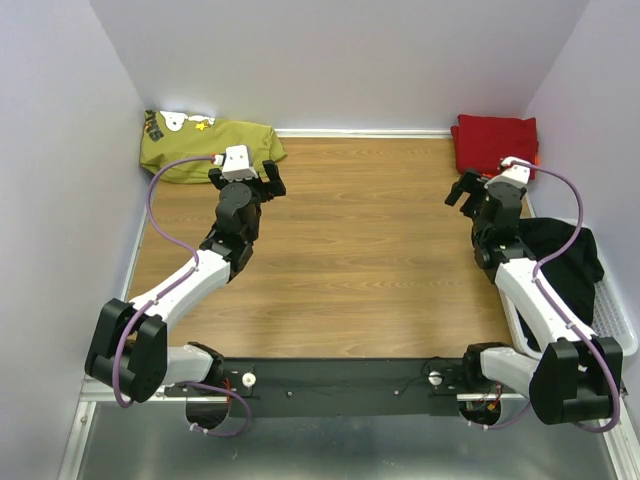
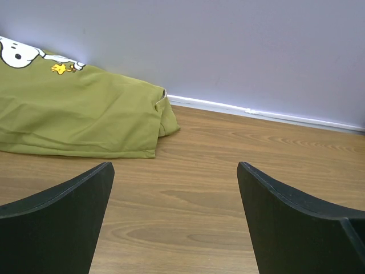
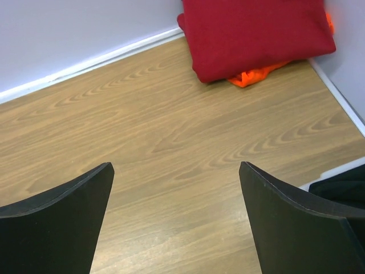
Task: Fold and stack the t-shirts
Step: Grab crumpled tshirt from bin with the right arm
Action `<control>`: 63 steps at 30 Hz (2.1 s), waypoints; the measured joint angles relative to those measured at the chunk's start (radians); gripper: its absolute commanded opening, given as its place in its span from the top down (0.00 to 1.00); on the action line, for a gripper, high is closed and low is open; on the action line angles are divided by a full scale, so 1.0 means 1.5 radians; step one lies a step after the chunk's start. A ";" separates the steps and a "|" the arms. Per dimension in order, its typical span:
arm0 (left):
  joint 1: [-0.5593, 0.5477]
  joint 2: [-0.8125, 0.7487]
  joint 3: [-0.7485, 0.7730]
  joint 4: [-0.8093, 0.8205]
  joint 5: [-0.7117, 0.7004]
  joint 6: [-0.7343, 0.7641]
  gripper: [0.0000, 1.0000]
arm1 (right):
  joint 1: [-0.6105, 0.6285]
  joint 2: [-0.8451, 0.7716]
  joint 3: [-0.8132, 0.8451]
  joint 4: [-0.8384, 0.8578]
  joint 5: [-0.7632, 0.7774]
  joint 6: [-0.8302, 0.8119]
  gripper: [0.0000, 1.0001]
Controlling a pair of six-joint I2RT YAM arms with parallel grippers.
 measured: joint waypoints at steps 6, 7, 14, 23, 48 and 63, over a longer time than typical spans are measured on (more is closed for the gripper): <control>0.000 0.001 0.000 0.000 0.000 -0.002 0.02 | 0.001 -0.016 -0.018 0.019 -0.003 0.000 0.00; 0.000 0.001 0.000 0.000 0.000 -0.002 0.02 | 0.001 -0.016 -0.017 0.019 0.000 0.000 0.00; 0.000 0.003 0.001 -0.003 -0.006 -0.005 0.02 | 0.003 0.027 0.070 -0.059 0.148 0.008 0.07; 0.000 0.006 0.001 -0.014 -0.008 -0.014 0.02 | -0.002 0.151 0.184 -0.177 0.357 0.040 0.27; 0.000 0.059 0.025 -0.035 0.002 -0.050 0.02 | -0.237 0.289 0.189 -0.341 0.403 0.191 0.11; 0.000 0.059 0.025 -0.035 0.002 -0.049 0.02 | -0.295 0.341 0.178 -0.342 0.372 0.228 0.88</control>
